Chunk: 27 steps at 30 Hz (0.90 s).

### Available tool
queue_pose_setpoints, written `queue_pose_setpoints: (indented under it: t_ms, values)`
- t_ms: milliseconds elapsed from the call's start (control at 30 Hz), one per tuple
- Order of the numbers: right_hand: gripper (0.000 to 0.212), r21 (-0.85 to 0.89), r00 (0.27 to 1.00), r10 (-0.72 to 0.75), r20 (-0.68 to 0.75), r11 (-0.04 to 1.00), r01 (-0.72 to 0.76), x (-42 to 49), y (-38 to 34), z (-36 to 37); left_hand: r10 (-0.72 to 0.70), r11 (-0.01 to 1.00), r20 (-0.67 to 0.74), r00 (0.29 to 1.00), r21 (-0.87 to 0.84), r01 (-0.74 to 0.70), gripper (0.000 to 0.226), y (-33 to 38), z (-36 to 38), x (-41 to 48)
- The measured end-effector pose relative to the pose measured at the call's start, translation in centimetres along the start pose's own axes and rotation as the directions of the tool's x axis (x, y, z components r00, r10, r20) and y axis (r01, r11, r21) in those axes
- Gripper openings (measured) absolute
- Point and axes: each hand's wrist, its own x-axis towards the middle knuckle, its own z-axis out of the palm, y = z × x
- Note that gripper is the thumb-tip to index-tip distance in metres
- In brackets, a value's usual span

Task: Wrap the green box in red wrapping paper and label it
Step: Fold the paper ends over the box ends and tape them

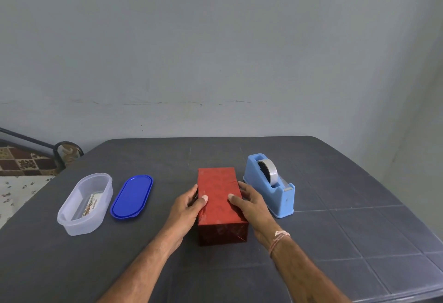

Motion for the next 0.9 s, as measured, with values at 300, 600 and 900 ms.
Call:
queue_pose_setpoints:
  t_ms: [300, 600, 900]
  values:
    - [0.05, -0.001, 1.0, 0.009, -0.008, 1.0, -0.009, 0.0, -0.1, 0.2, -0.006, 1.0, 0.009, 1.0, 0.009, 0.006, 0.063, 0.3, -0.3, -0.1]
    - [0.048, -0.283, 0.991, -0.034, -0.126, 0.959, -0.003, -0.5, -1.7, 1.2, -0.025, 0.999, -0.065, 0.998, 0.028, 0.026, 0.059, 0.5, -0.9, -0.4]
    - [0.052, -0.665, 0.844, -0.524, 0.113, 0.592, 0.456, -0.4, -4.2, 14.4, 0.254, 0.912, -0.469, 0.846, 0.408, -0.048, 0.043, 1.5, -13.5, -1.5]
